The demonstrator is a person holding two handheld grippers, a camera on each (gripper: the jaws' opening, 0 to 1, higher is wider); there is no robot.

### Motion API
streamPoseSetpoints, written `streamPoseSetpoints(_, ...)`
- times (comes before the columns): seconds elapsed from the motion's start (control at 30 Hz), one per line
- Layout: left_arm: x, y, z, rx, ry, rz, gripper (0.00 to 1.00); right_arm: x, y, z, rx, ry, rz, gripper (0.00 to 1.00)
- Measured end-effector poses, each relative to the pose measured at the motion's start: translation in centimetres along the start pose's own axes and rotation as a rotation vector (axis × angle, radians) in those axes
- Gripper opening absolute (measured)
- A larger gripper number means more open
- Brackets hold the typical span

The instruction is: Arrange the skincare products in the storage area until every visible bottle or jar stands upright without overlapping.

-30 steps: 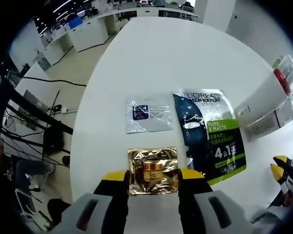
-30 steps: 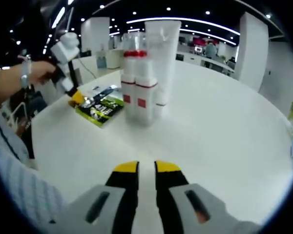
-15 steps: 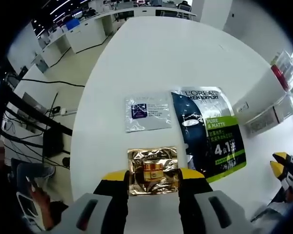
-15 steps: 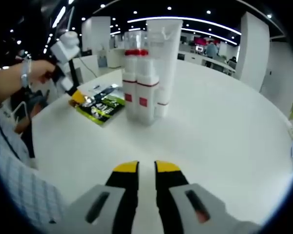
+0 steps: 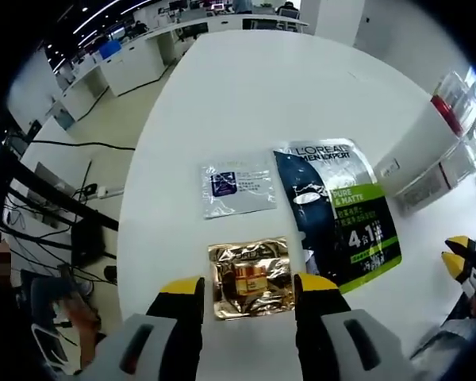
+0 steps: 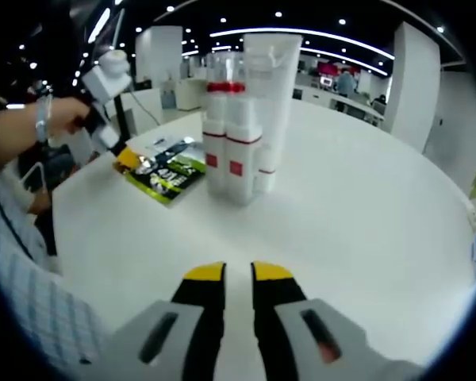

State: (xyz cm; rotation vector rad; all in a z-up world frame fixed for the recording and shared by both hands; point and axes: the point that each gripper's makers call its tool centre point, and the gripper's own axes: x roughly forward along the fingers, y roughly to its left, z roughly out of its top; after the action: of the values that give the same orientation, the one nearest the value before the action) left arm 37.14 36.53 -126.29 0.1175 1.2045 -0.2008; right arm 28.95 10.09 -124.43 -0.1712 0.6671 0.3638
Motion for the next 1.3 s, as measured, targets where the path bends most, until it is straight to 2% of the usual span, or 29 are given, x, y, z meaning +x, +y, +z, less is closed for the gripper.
streamPoseSetpoints(0.17, -0.8, -0.2, 0.3, -0.013, -0.020, -0.016, 0.46, -0.1, 0.0, 0.0, 0.005, -0.005, 0.000, 0.11)
streamPoseSetpoints(0.3, -2.2, -0.7, 0.8, -0.022, -0.080, -0.051, 0.46, -0.3, 0.1, 0.4, 0.013, -0.032, 0.008, 0.11)
streamPoseSetpoints(0.4, -3.4, -1.4, 1.3, -0.044, -0.153, -0.107, 0.46, -0.6, -0.1, 1.3, 0.060, -0.087, 0.013, 0.13)
streamPoseSetpoints(0.43, -4.5, -1.8, 1.6, -0.064, -0.235, -0.164, 0.46, -0.7, -0.1, 1.7, 0.085, -0.113, 0.020, 0.14)
streamPoseSetpoints(0.47, -4.9, -1.9, 1.7, -0.059, -0.264, -0.178, 0.46, -0.8, -0.2, 1.9, 0.096, -0.122, 0.026, 0.16)
streamPoseSetpoints(0.6, -6.3, -1.5, 2.0, -0.044, -0.385, -0.176, 0.47, -1.2, -0.3, 2.9, 0.114, -0.168, 0.039, 0.18)
streamPoseSetpoints(0.63, -6.9, -1.1, 2.3, -0.047, -0.447, -0.169, 0.47, -1.3, -0.4, 3.0, 0.113, -0.174, 0.041, 0.19)
streamPoseSetpoints(0.67, -7.2, -1.2, 2.5, -0.033, -0.485, -0.186, 0.47, -1.4, -0.4, 3.4, 0.114, -0.196, 0.046, 0.20)
streamPoseSetpoints(0.73, -7.8, -1.4, 2.6, -0.053, -0.554, -0.215, 0.52, -1.7, -0.4, 4.1, 0.128, -0.231, 0.060, 0.22)
streamPoseSetpoints(0.8, -8.4, -1.6, 3.0, -0.059, -0.660, -0.235, 0.61, -2.1, -0.6, 5.2, 0.162, -0.301, 0.067, 0.25)
streamPoseSetpoints(0.83, -8.5, -1.7, 3.0, -0.052, -0.676, -0.239, 0.64, -2.3, -0.7, 5.6, 0.166, -0.330, 0.069, 0.27)
streamPoseSetpoints(0.87, -8.6, -1.6, 2.8, -0.046, -0.703, -0.232, 0.65, -2.7, -0.9, 6.2, 0.159, -0.379, 0.066, 0.30)
streamPoseSetpoints(0.97, -8.5, -1.2, 2.2, -0.010, -0.738, -0.190, 0.66, -3.5, -1.5, 7.1, 0.112, -0.464, 0.038, 0.40)
streamPoseSetpoints(1.03, -8.6, -1.0, 2.0, 0.011, -0.793, -0.164, 0.68, -4.2, -2.2, 7.6, 0.117, -0.532, 0.028, 0.46)
streamPoseSetpoints(1.1, -8.7, -0.9, 1.7, 0.037, -0.854, -0.139, 0.73, -4.5, -3.1, 7.2, 0.125, -0.553, 0.011, 0.52)
streamPoseSetpoints(1.23, -9.4, -0.7, 1.6, 0.062, -1.031, -0.099, 0.83, -5.0, -5.0, 6.2, 0.122, -0.599, -0.026, 0.59)
streamPoseSetpoints(1.3, -8.7, -0.4, 1.1, 0.077, -1.053, -0.083, 0.86, -5.3, -6.4, 5.5, 0.104, -0.631, -0.078, 0.73)
